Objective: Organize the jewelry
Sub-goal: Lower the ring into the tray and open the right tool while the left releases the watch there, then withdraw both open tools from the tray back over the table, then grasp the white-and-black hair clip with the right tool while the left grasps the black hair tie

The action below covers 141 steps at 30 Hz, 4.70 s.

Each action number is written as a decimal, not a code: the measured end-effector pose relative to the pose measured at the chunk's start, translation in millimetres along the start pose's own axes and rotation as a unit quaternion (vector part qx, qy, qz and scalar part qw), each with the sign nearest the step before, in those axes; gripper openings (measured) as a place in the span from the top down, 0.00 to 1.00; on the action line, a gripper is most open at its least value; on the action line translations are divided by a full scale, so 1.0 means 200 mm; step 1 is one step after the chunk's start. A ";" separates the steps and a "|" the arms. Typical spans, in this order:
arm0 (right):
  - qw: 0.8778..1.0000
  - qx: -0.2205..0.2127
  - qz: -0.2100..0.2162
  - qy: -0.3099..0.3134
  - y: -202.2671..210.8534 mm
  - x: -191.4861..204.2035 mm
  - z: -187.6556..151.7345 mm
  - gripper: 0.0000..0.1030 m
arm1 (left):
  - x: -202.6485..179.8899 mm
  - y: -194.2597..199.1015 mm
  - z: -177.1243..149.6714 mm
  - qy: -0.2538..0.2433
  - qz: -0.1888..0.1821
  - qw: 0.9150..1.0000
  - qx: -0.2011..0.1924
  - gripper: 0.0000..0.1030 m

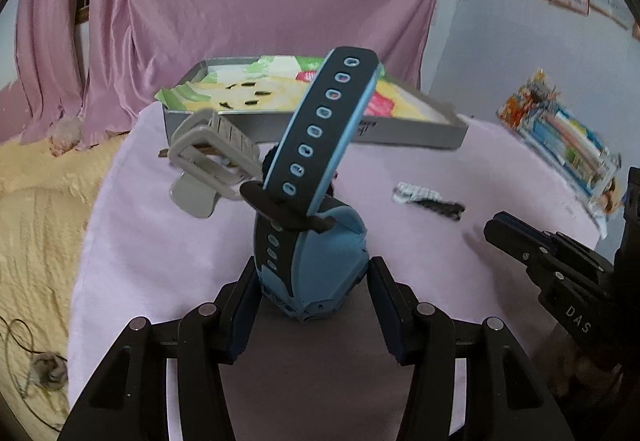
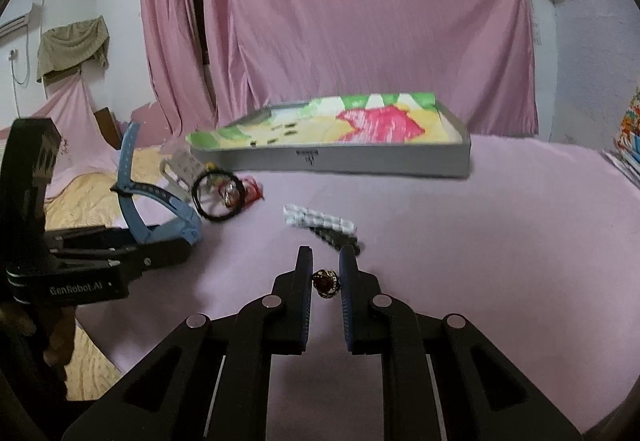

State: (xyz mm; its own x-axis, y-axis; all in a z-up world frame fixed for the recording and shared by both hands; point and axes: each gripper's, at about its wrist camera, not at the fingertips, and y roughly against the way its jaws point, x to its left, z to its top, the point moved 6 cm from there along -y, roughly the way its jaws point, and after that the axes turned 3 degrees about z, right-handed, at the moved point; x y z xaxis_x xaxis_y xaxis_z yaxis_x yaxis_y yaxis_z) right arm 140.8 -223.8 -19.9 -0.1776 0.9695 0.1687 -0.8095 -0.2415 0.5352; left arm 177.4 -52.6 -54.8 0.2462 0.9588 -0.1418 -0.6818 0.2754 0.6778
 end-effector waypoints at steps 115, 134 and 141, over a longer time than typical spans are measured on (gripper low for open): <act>1.000 0.009 0.003 -0.021 -0.12 -0.11 0.16 0.09 | 0.12 -0.07 0.13 0.083 0.058 0.993 -0.064 0.01; 0.994 0.099 0.042 -0.029 -0.29 -0.08 0.10 0.52 | 0.10 -0.22 0.15 0.113 -0.006 0.994 -0.005 0.50; 0.991 0.121 0.042 -0.023 -0.32 -0.06 0.08 0.64 | 0.09 -0.25 0.15 0.110 -0.012 0.994 0.006 0.69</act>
State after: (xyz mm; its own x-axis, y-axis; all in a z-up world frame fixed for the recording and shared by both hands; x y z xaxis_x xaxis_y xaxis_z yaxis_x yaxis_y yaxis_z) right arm 204.0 -221.1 -43.5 -0.2096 0.9438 0.2557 -0.6335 -0.3303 0.6997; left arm 236.8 -50.4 -68.9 0.1048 0.9447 -0.3108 -0.6692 0.2982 0.6806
